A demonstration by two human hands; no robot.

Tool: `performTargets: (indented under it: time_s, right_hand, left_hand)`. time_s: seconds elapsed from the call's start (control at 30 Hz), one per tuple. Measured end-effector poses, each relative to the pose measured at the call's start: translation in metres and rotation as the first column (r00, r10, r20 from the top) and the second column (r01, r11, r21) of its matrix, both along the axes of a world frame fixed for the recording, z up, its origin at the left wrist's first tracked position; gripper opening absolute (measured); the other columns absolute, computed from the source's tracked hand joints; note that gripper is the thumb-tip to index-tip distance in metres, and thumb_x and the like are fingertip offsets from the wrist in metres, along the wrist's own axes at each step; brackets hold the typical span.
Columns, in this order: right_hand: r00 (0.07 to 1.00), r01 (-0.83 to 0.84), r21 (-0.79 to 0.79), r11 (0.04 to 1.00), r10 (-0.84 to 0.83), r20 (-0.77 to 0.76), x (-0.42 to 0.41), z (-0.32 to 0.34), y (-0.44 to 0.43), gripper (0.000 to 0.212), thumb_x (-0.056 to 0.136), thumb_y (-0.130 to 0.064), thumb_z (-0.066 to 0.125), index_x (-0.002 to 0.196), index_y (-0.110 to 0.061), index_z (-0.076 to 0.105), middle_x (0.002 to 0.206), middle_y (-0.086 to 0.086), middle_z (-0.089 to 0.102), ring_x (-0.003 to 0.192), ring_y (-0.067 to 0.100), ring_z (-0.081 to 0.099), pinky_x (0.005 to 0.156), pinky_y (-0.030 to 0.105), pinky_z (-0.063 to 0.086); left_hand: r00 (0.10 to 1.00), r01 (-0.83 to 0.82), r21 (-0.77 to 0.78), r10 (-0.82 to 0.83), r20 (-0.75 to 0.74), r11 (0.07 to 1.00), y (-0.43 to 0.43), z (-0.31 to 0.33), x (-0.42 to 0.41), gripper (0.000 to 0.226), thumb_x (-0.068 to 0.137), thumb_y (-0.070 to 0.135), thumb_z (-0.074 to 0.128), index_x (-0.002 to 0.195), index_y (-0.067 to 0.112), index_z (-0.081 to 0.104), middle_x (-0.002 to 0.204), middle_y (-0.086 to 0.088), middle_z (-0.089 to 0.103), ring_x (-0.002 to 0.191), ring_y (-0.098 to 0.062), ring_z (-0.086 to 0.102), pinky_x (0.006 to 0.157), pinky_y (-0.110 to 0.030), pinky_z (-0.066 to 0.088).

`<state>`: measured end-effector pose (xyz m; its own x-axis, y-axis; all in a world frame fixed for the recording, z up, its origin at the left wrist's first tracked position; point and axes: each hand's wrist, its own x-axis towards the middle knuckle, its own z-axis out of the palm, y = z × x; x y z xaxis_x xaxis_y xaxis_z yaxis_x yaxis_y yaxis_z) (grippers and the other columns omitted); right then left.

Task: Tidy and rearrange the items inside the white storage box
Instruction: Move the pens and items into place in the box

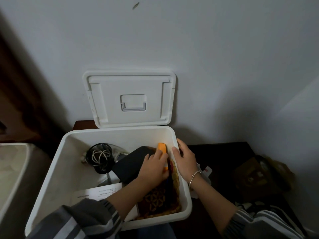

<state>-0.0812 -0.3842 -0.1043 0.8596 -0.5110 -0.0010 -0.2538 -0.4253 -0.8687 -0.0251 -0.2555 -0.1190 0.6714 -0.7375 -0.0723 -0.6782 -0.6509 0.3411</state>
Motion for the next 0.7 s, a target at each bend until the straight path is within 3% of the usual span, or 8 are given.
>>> performTargets:
  time_s: [0.13, 0.33, 0.43, 0.5, 0.6, 0.7]
  right_hand:
    - [1.0, -0.006, 0.046, 0.999, 0.004, 0.031, 0.0, -0.001, -0.001, 0.033, 0.095, -0.038, 0.046, 0.128, -0.038, 0.049, 0.09, -0.022, 0.064, 0.079, -0.005, 0.063, 0.06, 0.013, 0.053]
    - [0.998, 0.004, 0.069, 0.998, -0.008, 0.058, 0.0, -0.002, -0.002, 0.033, 0.094, -0.033, 0.049, 0.127, -0.037, 0.052, 0.094, -0.025, 0.064, 0.084, -0.007, 0.062, 0.065, 0.008, 0.05]
    - [0.999, 0.016, 0.043, 0.999, -0.018, 0.038, 0.001, -0.004, -0.003, 0.034, 0.094, -0.034, 0.049, 0.128, -0.033, 0.052, 0.097, -0.022, 0.064, 0.085, -0.003, 0.063, 0.07, 0.015, 0.053]
    - [0.999, 0.016, 0.024, 1.0, -0.017, 0.027, 0.002, -0.005, -0.003, 0.036, 0.095, -0.034, 0.048, 0.131, -0.033, 0.05, 0.099, -0.023, 0.062, 0.088, -0.003, 0.062, 0.074, 0.018, 0.053]
    - [0.999, 0.015, 0.01, 1.0, -0.016, 0.031, 0.003, -0.006, -0.004, 0.038, 0.095, -0.033, 0.048, 0.132, -0.032, 0.049, 0.102, -0.023, 0.06, 0.093, -0.004, 0.06, 0.079, 0.019, 0.053]
    - [1.0, 0.011, 0.022, 1.0, -0.012, 0.028, 0.003, -0.008, -0.005, 0.037, 0.095, -0.032, 0.048, 0.132, -0.032, 0.049, 0.104, -0.02, 0.061, 0.094, -0.003, 0.061, 0.08, 0.02, 0.054]
  left_hand:
    - [0.998, -0.063, -0.098, 0.062, -0.016, 0.993, 0.021, 0.0, 0.01, 0.042, 0.092, 0.036, 0.053, 0.133, 0.028, 0.046, 0.133, 0.006, 0.048, 0.117, -0.011, 0.049, 0.112, -0.037, 0.034]
    - [0.982, -0.025, -0.054, 0.035, 0.186, 0.998, 0.031, -0.001, 0.01, 0.042, 0.095, 0.035, 0.05, 0.136, 0.027, 0.046, 0.142, 0.002, 0.044, 0.133, -0.018, 0.039, 0.116, -0.038, 0.022]
    - [0.942, 0.151, 0.115, -0.179, 0.283, 0.982, 0.018, -0.001, 0.001, 0.043, 0.089, 0.027, 0.061, 0.131, 0.023, 0.053, 0.143, -0.001, 0.044, 0.139, -0.022, 0.029, 0.118, -0.044, 0.01]
    - [0.91, 0.227, 0.261, -0.3, 0.286, 0.938, 0.009, -0.004, -0.003, 0.037, 0.089, 0.024, 0.061, 0.126, 0.019, 0.06, 0.137, -0.002, 0.051, 0.137, -0.023, 0.033, 0.118, -0.047, 0.002]
    - [0.921, 0.18, 0.375, -0.29, 0.262, 0.909, -0.002, -0.007, -0.009, 0.025, 0.092, 0.026, 0.059, 0.115, 0.018, 0.068, 0.12, 0.001, 0.064, 0.128, -0.023, 0.044, 0.117, -0.052, -0.004]
    - [0.947, 0.053, 0.407, -0.176, 0.27, 0.912, -0.013, -0.007, -0.022, 0.021, 0.093, 0.031, 0.058, 0.102, 0.018, 0.072, 0.103, 0.002, 0.068, 0.117, -0.023, 0.049, 0.116, -0.053, 0.001]
